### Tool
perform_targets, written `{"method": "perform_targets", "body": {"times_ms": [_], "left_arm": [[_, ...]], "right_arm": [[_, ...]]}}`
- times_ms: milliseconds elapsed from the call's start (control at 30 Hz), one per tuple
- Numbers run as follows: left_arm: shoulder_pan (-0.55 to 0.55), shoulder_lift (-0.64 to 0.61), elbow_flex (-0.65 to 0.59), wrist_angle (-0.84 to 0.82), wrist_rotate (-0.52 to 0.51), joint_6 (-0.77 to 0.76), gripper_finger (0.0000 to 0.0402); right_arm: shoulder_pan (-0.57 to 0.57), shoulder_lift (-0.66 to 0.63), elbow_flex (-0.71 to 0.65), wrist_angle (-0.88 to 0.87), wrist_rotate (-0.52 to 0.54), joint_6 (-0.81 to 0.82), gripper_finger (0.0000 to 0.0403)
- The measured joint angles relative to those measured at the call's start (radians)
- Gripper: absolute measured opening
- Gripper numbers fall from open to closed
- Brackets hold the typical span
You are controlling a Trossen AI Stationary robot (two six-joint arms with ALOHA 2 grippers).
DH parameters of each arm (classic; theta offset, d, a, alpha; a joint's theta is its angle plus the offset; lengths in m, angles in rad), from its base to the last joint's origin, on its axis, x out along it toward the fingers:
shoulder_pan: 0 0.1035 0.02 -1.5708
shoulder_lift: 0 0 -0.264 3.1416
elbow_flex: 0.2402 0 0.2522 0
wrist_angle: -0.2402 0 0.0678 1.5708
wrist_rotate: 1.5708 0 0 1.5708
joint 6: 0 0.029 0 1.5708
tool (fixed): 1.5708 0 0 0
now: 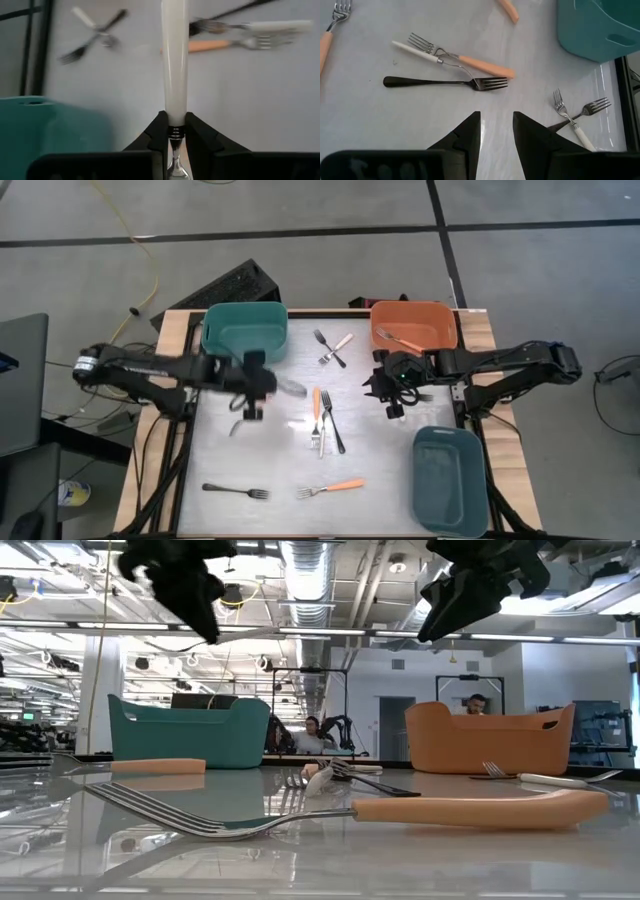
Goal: Sort silverware by color (type)
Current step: Put the bottom left white fork into the green bin
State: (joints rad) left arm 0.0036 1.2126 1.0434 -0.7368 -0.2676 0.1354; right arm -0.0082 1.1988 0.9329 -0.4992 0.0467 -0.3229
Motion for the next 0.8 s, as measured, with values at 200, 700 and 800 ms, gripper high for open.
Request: {"method": "perform_targets", "body": {"times_ms": [200,700,800], "left_arm": [[0.297,0.001,0.041,-0.046,0.087,0.282,0.0028],[0.776,0.101,0.032,-0.03,0.201,0.565,0.0028],[0.8,0.166,0.032,-0.031,0.201,0.584,0.0028]], "right_arm": [[0.0,0.0,0.0,-0.003,0.0,-0.008,0.0137],[-0.001,0.0,0.0,0.014,0.0,-0.071,0.0137],[-0.001,0.0,0.0,0.013,0.0,-0.046,0.0137]]}}
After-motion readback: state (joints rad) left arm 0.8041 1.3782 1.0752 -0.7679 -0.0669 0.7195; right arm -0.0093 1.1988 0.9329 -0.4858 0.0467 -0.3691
